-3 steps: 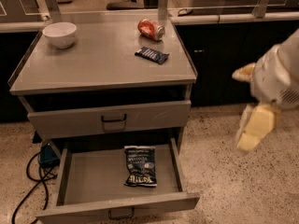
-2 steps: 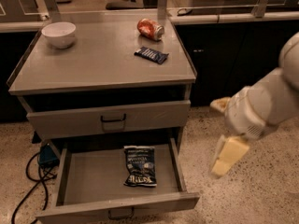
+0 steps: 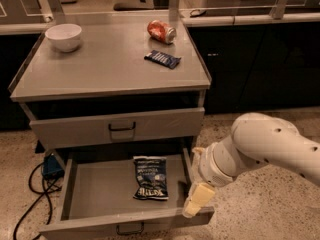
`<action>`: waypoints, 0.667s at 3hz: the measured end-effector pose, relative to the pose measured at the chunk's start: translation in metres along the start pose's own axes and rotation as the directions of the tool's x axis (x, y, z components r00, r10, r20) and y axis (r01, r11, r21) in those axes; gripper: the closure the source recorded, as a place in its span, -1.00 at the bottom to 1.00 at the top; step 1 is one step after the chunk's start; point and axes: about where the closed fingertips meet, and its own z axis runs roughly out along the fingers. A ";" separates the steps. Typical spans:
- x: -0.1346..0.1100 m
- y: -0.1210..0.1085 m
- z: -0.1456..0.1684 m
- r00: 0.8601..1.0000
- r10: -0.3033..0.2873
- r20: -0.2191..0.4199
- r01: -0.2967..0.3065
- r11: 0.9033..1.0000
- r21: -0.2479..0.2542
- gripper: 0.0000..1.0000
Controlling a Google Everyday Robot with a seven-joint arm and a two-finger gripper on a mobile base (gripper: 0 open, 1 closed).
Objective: Pick blue chip bag from middle drawer and place on counter
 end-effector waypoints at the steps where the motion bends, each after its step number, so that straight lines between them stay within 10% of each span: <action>1: -0.008 -0.017 0.000 0.999 0.001 0.033 -0.003 0.998 0.069 -1.00; 2: -0.009 -0.028 0.013 0.997 -0.044 0.057 0.038 0.994 0.103 -1.00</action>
Offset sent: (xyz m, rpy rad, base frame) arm 0.0530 0.0104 -0.0201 0.0573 -0.2068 0.0072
